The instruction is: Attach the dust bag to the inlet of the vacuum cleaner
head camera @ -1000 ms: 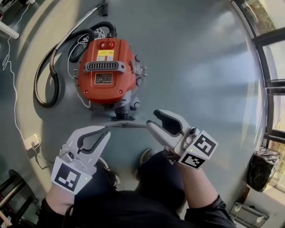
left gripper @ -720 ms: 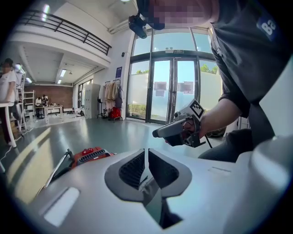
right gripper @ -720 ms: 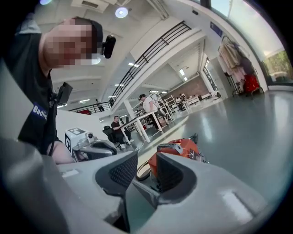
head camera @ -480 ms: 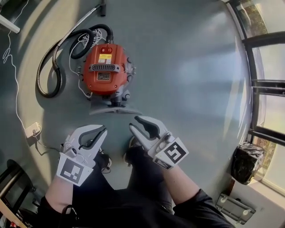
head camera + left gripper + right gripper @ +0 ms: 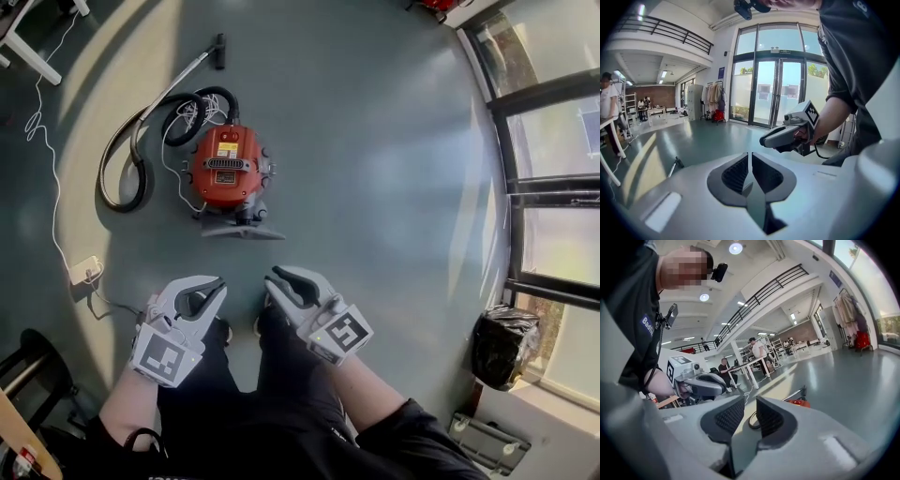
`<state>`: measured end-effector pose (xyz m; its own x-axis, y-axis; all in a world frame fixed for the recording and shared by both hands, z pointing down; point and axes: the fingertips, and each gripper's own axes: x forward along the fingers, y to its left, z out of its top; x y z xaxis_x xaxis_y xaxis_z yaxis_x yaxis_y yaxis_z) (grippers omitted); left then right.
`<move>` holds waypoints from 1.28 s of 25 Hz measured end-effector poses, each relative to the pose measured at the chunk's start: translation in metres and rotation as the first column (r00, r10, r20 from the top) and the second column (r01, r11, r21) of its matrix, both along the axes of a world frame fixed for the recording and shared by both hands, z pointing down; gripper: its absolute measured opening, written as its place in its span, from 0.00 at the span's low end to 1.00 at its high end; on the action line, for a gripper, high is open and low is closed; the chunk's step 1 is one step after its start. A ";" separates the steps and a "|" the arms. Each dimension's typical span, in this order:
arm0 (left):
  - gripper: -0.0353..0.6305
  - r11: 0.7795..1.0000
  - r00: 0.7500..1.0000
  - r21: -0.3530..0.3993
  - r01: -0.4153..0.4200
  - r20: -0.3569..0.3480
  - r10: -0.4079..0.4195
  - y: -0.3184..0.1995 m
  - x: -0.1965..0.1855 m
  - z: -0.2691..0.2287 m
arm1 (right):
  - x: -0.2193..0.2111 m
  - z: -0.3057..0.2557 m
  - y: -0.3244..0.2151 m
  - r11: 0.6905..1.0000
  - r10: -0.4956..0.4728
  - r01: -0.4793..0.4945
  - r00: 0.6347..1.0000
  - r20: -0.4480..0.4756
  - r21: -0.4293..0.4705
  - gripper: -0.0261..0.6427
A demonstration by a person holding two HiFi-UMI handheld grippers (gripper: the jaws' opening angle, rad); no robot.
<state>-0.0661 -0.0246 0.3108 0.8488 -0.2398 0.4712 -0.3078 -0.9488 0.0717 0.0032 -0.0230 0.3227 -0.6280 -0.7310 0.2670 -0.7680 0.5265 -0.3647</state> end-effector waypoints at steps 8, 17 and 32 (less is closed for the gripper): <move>0.12 0.999 0.999 -0.028 0.018 -0.042 -0.019 0.040 -0.013 -0.094 | -0.026 -0.087 0.038 0.999 -0.053 0.053 0.998 -0.020 -0.007 0.14; 0.11 0.999 0.991 0.022 0.034 -0.128 -0.031 0.058 -0.037 -0.164 | -0.041 -0.151 0.065 1.000 -0.001 0.003 0.998 -0.060 0.030 0.13; 0.09 0.987 0.984 0.110 0.119 -0.149 -0.102 0.144 -0.025 -0.222 | -0.053 -0.198 0.127 0.986 -0.116 0.113 0.993 0.016 0.123 0.09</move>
